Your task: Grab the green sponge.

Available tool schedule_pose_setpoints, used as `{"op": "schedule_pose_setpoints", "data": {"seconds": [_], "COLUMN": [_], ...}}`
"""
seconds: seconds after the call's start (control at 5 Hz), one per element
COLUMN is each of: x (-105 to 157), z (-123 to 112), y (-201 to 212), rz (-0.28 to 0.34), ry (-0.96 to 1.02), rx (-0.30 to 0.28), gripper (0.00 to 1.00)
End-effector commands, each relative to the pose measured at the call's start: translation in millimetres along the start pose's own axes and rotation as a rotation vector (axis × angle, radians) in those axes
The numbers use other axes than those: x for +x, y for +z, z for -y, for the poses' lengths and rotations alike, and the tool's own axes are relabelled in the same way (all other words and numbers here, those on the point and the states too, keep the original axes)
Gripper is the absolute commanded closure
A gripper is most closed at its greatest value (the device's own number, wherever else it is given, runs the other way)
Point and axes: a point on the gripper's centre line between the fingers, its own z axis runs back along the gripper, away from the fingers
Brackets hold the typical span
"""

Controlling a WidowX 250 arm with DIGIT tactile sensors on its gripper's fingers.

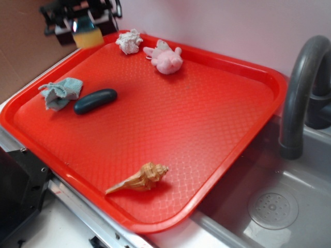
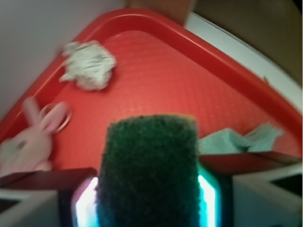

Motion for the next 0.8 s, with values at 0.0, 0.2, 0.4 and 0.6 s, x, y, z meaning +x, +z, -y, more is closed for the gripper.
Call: {"op": "schedule_pose_setpoints", "data": {"seconds": [0.0,0.2,0.4,0.6], "x": [-16,-43,-62,-65], "z": [10,7,1,-1], "y": [74,97,104,98], "rz": [0.023,-0.050,-0.042,-0.111], "ry": [-0.465,-0.610,-0.578,-0.504], "rx": [-0.160,-0.307,-0.298,-0.310], "gripper": [1.00,1.00,1.00,1.00]}}
